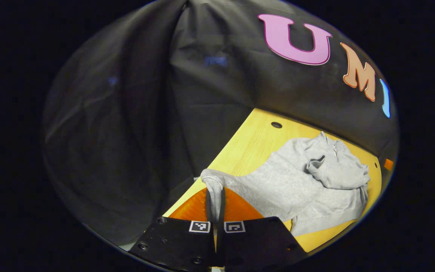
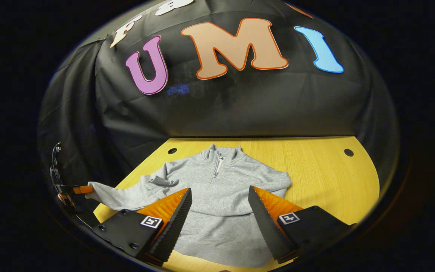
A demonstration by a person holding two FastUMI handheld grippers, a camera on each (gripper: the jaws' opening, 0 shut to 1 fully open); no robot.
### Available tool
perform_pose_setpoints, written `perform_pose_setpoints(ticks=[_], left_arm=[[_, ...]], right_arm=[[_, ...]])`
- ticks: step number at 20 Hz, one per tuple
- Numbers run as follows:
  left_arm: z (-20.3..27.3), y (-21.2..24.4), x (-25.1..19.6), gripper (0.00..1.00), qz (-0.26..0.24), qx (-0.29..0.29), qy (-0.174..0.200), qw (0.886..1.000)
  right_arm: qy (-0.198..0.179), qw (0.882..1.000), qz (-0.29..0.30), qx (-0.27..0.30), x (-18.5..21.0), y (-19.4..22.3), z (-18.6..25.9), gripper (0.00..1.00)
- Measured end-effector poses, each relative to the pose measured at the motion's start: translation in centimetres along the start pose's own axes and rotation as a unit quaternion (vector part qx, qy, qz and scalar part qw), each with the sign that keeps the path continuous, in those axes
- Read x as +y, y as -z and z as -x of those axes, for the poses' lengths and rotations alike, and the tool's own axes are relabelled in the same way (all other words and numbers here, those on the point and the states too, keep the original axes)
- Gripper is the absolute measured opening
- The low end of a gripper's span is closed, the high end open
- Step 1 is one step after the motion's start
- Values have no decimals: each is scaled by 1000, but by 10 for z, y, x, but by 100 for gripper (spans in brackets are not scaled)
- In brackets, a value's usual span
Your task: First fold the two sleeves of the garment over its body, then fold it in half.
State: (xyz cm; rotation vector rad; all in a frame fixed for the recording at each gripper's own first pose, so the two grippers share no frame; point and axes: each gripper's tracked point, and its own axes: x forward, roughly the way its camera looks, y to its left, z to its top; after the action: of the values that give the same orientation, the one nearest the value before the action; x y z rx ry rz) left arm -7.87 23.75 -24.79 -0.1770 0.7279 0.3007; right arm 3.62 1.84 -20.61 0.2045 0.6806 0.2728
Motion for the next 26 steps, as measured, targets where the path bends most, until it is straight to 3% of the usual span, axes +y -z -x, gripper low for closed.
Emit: perform_pose_setpoints(ticks=[7, 13, 21, 26], left_arm=[[-2, -79, -45, 0, 6, -75, 34, 997], [-2, -137, -108, 0, -22, -118, 82, 989], [7, -164, -229, 0, -69, -136, 171, 973], [18, -161, -315, 0, -119, -137, 235, 955]], right_arm=[[30, 999, -4, -10, -29, 3, 26, 96], [52, 998, -18, -5, -55, 20, 50, 96], [88, 995, -46, -9, -93, 34, 85, 96], [105, 993, -57, -14, -115, 37, 102, 96]])
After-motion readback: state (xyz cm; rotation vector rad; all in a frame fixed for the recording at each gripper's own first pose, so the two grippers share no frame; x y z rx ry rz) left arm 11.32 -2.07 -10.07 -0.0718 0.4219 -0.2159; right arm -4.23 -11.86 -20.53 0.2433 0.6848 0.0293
